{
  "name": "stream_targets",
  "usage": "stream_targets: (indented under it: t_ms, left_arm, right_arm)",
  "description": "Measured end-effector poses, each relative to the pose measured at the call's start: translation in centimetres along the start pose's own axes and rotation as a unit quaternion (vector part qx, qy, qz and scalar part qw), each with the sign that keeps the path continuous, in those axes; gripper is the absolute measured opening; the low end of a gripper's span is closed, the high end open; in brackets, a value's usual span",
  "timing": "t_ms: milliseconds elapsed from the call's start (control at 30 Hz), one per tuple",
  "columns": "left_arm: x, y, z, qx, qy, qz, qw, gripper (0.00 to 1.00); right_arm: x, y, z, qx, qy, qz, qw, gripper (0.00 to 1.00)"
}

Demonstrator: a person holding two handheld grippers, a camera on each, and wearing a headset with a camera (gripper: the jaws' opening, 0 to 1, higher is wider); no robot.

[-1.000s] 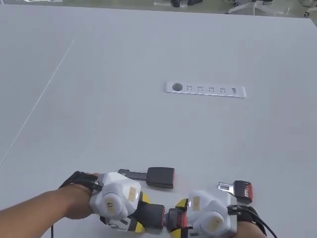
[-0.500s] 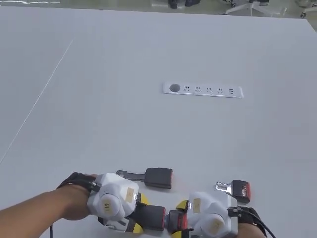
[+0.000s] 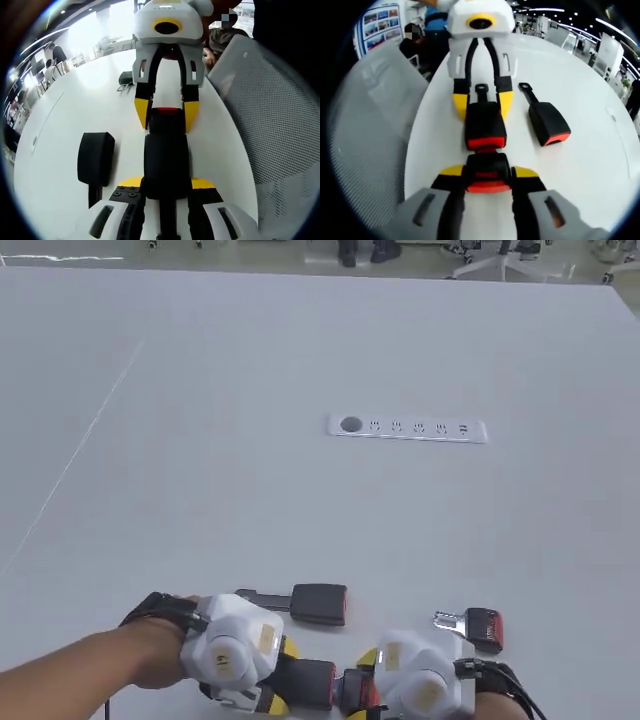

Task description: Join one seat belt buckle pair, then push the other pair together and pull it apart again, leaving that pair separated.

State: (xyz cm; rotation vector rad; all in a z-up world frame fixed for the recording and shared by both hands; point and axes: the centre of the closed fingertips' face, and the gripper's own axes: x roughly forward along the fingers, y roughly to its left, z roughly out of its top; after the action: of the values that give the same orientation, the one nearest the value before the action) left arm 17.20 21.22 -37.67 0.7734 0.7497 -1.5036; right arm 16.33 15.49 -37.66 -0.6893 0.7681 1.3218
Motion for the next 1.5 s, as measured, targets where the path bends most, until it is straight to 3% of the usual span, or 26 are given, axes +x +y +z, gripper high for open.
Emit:
stream_targets:
  t_ms: [167,233,267,400,467,500,600,700,767,933,1033,1133,1300,1400,1500]
  left_arm:
    - [0.0,-0.2,0.1,-0.017,0.008,0.014,0.9997,0.34]
    - [0.1,-0.2,0.3,-0.017,0.011,0.019,0.9996,0.36]
    - [0.0,-0.1,0.3,-0.019,0.015,0.023,0.9994,0.38]
    - [0.0,-0.4,0.4,-0.02,0.015,0.034,0.9991,0.69]
    - [-0.3,-0.5,1.3,-0.026,0.006,0.039,0.9989,0.76]
    - [-0.5,-0.1,2.4,-0.012,-0.013,0.05,0.9986,0.76]
    - [-1.1,0.9,3.5,-0.035,-0.029,0.077,0.996,0.77]
    - [-1.7,1.2,4.4,-0.027,-0.041,0.084,0.9952,0.77]
    - [-2.1,1.9,4.2,-0.01,-0.032,0.101,0.9943,0.77]
    - [-3.4,3.7,3.7,-0.035,-0.037,0.112,0.9924,0.77]
    - [-4.1,4.9,3.8,-0.04,-0.042,0.12,0.9911,0.77]
    - [-4.7,6.5,3.3,-0.035,-0.032,0.125,0.991,0.76]
    - [-5.7,9.2,3.5,-0.057,-0.044,0.144,0.987,0.74]
    - [-5.7,9.7,3.6,-0.058,-0.042,0.142,0.9872,0.74]
    - [-5.0,9.8,3.0,-0.052,-0.027,0.131,0.9897,0.72]
  right_arm:
    - [-0.1,0.1,-0.1,-0.009,0.01,-0.013,0.9998,0.4]
    - [-0.4,-0.3,-0.2,0.005,0.011,-0.027,0.9996,0.48]
    - [-0.6,-0.2,0.3,0.015,-0.006,-0.027,0.9995,0.55]
    - [-2.1,-0.8,0.9,0.047,-0.038,-0.047,0.997,0.74]
    - [-2.8,-0.9,1.1,0.058,-0.055,-0.052,0.9954,0.74]
    - [-3.3,-1.1,0.8,0.065,-0.055,-0.057,0.9947,0.75]
    - [-4.4,-1.4,-0.3,0.08,-0.056,-0.07,0.9928,0.74]
    - [-5.8,-1.8,-1.0,0.096,-0.066,-0.081,0.9899,0.75]
    - [-7.0,-2.3,-1.5,0.101,-0.073,-0.091,0.988,0.75]
    - [-9.1,-3.8,-3.9,0.113,-0.07,-0.095,0.9866,0.77]
    - [-10.7,-5.5,-5.4,0.124,-0.071,-0.107,0.984,0.77]
    - [-11.6,-6.9,-6.5,0.131,-0.068,-0.11,0.9829,0.76]
    - [-12.2,-8.7,-7.9,0.133,-0.059,-0.109,0.9833,0.75]
    - [-12.1,-9.3,-8.8,0.136,-0.051,-0.093,0.9851,0.74]
    - [-11.7,-9.6,-9.5,0.134,-0.039,-0.079,0.9871,0.71]
